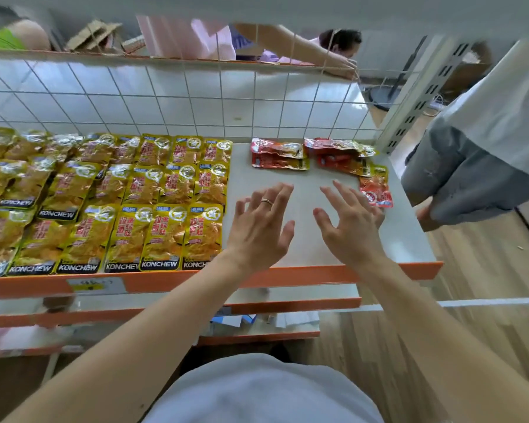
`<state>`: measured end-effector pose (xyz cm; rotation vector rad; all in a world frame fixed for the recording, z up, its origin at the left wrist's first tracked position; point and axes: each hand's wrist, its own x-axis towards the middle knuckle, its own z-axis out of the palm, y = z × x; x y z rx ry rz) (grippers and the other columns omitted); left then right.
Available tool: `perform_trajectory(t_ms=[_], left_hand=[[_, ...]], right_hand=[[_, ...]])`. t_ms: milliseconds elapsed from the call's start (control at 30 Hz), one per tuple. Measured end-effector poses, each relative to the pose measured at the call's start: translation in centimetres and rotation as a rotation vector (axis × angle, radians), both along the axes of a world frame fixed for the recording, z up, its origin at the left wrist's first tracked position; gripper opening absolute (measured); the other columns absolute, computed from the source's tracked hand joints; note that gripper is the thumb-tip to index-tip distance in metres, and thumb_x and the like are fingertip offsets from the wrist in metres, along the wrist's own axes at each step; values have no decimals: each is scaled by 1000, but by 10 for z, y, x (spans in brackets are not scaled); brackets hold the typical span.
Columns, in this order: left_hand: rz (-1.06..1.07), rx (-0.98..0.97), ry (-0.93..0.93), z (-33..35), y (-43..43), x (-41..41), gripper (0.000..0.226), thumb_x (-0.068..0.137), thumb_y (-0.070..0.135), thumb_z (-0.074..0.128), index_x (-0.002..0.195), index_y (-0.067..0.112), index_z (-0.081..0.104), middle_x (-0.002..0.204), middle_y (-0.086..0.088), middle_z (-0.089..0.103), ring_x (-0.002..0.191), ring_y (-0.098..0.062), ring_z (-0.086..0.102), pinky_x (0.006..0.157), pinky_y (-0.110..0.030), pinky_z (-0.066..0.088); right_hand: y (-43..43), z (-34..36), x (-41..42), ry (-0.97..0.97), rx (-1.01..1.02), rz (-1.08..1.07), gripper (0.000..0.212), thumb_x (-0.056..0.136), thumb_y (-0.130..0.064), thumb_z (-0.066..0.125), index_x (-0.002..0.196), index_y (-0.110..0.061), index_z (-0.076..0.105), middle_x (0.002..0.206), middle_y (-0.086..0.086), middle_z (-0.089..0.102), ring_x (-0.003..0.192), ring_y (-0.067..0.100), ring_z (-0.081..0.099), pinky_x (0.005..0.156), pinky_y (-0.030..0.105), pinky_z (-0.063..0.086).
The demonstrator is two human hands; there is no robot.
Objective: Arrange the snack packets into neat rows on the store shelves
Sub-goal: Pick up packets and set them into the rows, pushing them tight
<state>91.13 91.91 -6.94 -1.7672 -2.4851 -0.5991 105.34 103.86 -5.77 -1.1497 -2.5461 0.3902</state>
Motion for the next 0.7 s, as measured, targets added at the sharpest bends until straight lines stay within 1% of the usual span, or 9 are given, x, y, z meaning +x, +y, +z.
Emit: perform_trajectory(t_ms=[67, 167, 233, 333, 433, 500, 567, 633, 700], left_hand=[[18, -32, -2, -1, 16, 5, 64, 92, 38, 54, 149, 16, 35, 150, -3, 43, 128, -29, 45, 100, -49, 35], [48, -75, -13, 1, 44, 8, 63, 96, 39, 53, 151, 17, 32, 157, -1, 35, 136, -27, 37, 105, -48, 30], [73, -94, -31, 0, 61, 4, 63, 97, 41, 50, 152, 18, 30, 160, 0, 28, 142, -24, 29, 109, -47, 28], [142, -146, -49, -8, 80, -7, 64, 99, 44, 46, 154, 18, 26, 165, 2, 15, 152, -21, 9, 115, -46, 22], [204, -207, -77, -15, 90, -12, 70, 99, 49, 41, 157, 19, 18, 168, 3, 4, 154, -18, -1, 118, -46, 16], [207, -215, -65, -17, 92, -12, 71, 98, 51, 41, 158, 21, 16, 168, 3, 4, 154, -18, 1, 118, -47, 16], [209, -219, -47, -18, 94, -14, 73, 97, 52, 41, 158, 22, 16, 168, 4, 7, 153, -20, 5, 118, -48, 17], [210, -214, -17, -19, 98, -17, 75, 95, 54, 42, 158, 22, 18, 167, 4, 11, 151, -21, 11, 115, -48, 21], [209, -218, 10, -18, 102, -21, 77, 91, 57, 44, 156, 22, 22, 165, 5, 15, 147, -22, 17, 110, -48, 26]], right_hand=[[15, -4, 3, -19, -8, 6, 55, 95, -51, 41, 145, -29, 48, 158, -3, 37, 146, 20, 27, 111, 48, 17], [39, -10, 8, -44, -15, -14, 50, 99, -46, 49, 147, -29, 45, 161, -3, 31, 149, 19, 20, 113, 49, 14], [54, -16, 16, -60, -1, -51, 52, 99, -47, 50, 147, -29, 44, 163, -2, 27, 151, 20, 15, 115, 51, 12], [71, -26, 29, -107, -7, -83, 54, 98, -47, 49, 148, -28, 42, 164, -1, 22, 152, 22, 10, 117, 53, 11], [76, -33, 34, -170, 1, -66, 52, 99, -47, 46, 147, -29, 43, 164, -1, 22, 152, 24, 11, 115, 54, 14], [74, -34, 32, -166, 8, -68, 50, 98, -48, 47, 144, -29, 45, 162, -2, 26, 150, 26, 13, 111, 54, 18], [73, -34, 30, -145, 23, -77, 48, 97, -49, 48, 141, -29, 48, 158, -4, 32, 146, 26, 20, 105, 52, 23], [73, -32, 30, -79, 49, -62, 48, 95, -50, 50, 138, -28, 54, 151, -6, 43, 136, 25, 30, 99, 48, 27], [71, -31, 31, 29, 52, -4, 51, 92, -50, 49, 135, -25, 59, 141, -5, 53, 126, 24, 38, 93, 42, 28]])
